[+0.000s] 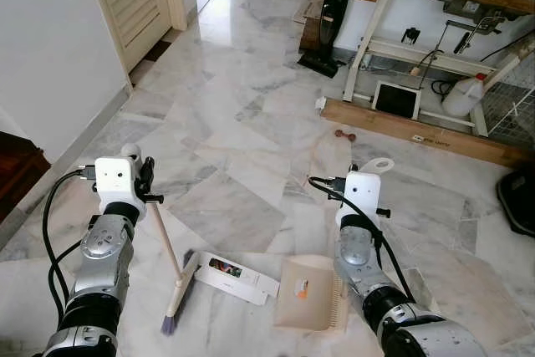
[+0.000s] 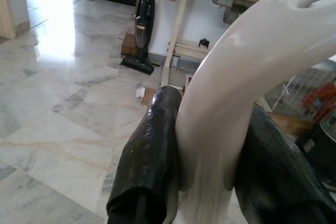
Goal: Sweep floor
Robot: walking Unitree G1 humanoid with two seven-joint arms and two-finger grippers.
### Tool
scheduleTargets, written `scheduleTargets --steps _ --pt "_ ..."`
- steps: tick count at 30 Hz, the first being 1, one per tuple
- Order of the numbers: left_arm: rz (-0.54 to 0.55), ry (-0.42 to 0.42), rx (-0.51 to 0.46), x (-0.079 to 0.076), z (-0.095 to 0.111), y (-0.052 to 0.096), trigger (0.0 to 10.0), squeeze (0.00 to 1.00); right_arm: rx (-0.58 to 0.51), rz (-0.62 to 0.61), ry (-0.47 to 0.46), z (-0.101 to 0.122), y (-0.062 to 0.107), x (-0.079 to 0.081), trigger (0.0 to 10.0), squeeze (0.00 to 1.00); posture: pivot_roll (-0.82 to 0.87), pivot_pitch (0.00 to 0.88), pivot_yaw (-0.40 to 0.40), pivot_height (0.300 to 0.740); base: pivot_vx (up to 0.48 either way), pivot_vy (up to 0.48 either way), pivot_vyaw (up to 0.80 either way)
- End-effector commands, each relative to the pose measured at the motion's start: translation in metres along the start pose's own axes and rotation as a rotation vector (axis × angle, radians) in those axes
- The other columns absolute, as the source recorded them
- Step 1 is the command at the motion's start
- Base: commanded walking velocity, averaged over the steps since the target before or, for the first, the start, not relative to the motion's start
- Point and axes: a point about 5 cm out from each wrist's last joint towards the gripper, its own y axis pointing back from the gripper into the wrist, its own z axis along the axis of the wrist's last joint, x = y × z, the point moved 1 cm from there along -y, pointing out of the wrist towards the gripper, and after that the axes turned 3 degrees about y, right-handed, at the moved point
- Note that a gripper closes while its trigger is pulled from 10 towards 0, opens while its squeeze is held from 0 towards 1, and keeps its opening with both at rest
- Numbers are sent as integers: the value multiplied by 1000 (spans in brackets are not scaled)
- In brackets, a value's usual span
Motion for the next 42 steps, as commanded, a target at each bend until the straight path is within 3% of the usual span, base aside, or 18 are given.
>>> scheduleTargets --steps 1,16,21,40,42 --pt "12 -6 -5 2 0 2 10000 0 -7 -2 34 -2 0 -2 10000 0 160 149 -111 740 0 0 0" --pt "108 -58 -45 31 16 -1 10000 0 -12 -14 63 -4 2 -4 10000 0 174 155 -111 740 0 0 0" --pt "107 -59 -52 31 18 0 10000 0 31 -24 10 -8 4 -3 10000 0 179 160 -110 740 0 0 0" --pt "121 -28 -43 30 15 0 10000 0 75 16 5 -18 15 6 10000 0 194 178 -108 740 0 0 0" --pt "109 9 -15 29 11 -3 10000 0 77 18 1 -17 14 6 10000 0 193 179 -108 740 0 0 0"
